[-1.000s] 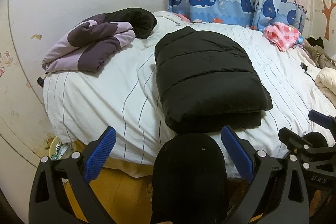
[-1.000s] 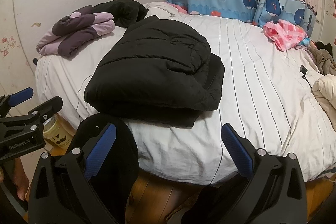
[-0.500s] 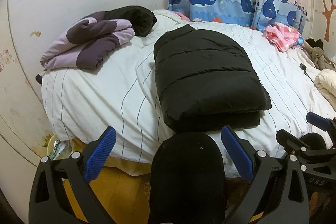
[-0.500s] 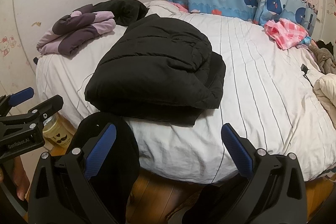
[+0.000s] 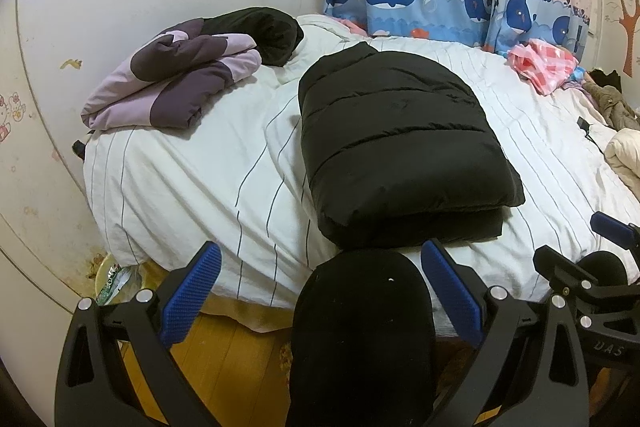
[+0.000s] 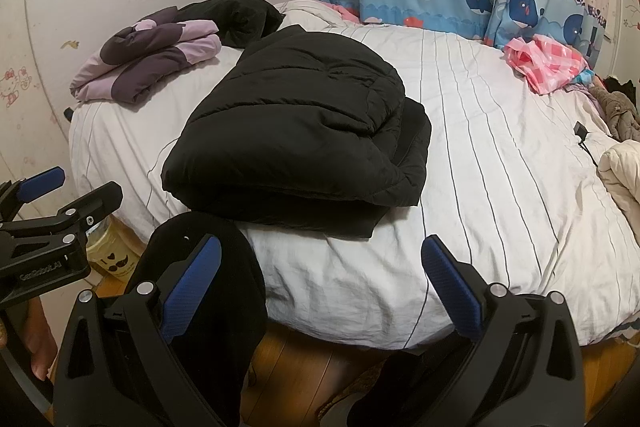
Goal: Fold large clothes
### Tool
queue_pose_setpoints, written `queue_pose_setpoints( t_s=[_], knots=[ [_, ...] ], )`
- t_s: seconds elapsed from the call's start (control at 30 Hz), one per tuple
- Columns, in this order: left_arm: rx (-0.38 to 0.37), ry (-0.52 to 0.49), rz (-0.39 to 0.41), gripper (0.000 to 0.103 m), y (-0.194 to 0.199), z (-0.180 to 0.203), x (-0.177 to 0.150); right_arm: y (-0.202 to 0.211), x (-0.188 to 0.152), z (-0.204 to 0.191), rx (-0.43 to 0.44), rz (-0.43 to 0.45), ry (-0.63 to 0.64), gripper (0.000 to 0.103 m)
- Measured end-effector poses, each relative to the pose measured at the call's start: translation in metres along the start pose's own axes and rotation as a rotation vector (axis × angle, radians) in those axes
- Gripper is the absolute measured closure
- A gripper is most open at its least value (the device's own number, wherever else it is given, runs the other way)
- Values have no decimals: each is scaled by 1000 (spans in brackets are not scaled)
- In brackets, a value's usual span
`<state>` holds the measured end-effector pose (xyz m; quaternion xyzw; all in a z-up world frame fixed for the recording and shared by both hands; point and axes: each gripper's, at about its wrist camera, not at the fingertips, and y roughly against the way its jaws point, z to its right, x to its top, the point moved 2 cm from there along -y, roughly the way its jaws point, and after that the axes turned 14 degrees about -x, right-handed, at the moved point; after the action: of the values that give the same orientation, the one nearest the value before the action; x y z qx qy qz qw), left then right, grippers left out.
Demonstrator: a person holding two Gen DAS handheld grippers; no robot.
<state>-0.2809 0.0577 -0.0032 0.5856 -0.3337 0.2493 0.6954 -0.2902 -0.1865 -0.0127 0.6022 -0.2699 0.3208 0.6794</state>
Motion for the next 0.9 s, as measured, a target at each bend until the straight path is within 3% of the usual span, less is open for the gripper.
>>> queue_pose_setpoints(
  t_s=[0.9],
  knots=[
    [-19,45,-51,7,-5,-5,-5,-2,-2,1,5,-5,6,6]
  ],
)
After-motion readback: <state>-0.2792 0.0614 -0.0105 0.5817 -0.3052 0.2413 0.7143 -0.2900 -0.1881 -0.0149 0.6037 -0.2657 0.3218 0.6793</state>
